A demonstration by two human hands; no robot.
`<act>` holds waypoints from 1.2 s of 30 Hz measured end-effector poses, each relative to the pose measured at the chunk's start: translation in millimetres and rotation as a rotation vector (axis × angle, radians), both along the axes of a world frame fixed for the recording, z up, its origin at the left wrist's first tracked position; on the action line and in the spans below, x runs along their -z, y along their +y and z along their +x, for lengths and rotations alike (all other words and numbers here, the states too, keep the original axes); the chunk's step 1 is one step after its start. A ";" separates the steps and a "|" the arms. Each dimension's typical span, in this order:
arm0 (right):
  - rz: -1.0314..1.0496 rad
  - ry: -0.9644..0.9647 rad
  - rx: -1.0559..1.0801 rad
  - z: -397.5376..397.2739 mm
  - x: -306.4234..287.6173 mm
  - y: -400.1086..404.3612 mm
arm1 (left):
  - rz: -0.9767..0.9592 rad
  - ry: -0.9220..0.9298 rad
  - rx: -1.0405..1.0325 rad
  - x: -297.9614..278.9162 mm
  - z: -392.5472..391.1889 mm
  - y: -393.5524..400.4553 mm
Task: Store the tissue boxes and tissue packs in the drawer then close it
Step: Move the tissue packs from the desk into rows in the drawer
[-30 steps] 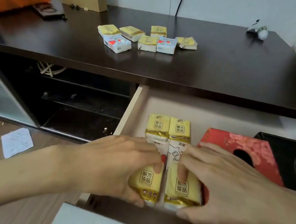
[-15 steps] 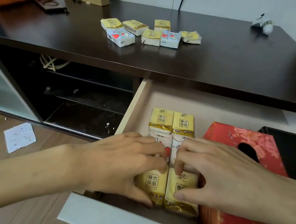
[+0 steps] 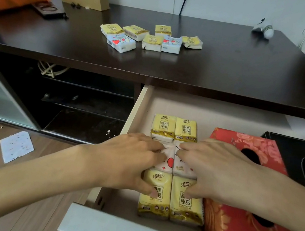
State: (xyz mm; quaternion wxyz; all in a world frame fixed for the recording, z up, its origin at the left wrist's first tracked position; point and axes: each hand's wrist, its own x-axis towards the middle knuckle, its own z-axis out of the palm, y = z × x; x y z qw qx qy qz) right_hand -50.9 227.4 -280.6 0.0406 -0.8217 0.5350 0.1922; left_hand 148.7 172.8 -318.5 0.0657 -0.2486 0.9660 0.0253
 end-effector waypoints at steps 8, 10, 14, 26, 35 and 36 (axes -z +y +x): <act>-0.101 -0.193 0.057 -13.2 -5.8 -7.9 | -0.006 0.088 0.012 -7.0 0.1 -4.6; -0.176 -0.270 0.102 -22.4 -7.5 -22.7 | -0.006 0.157 -0.024 -14.2 1.0 -12.8; -0.159 -0.246 0.159 -33.7 1.7 -54.3 | -0.018 0.145 -0.117 -21.9 -8.4 -38.5; -0.019 -0.150 0.186 -47.7 14.5 -64.8 | -0.052 0.062 -0.069 -7.7 -28.5 -40.2; -0.228 -0.390 0.211 -45.3 -6.0 -57.4 | -0.051 0.164 -0.154 -19.1 -21.9 -55.2; -0.279 -0.437 0.224 -44.6 -14.2 -58.5 | -0.062 0.197 -0.176 -26.0 -19.6 -59.2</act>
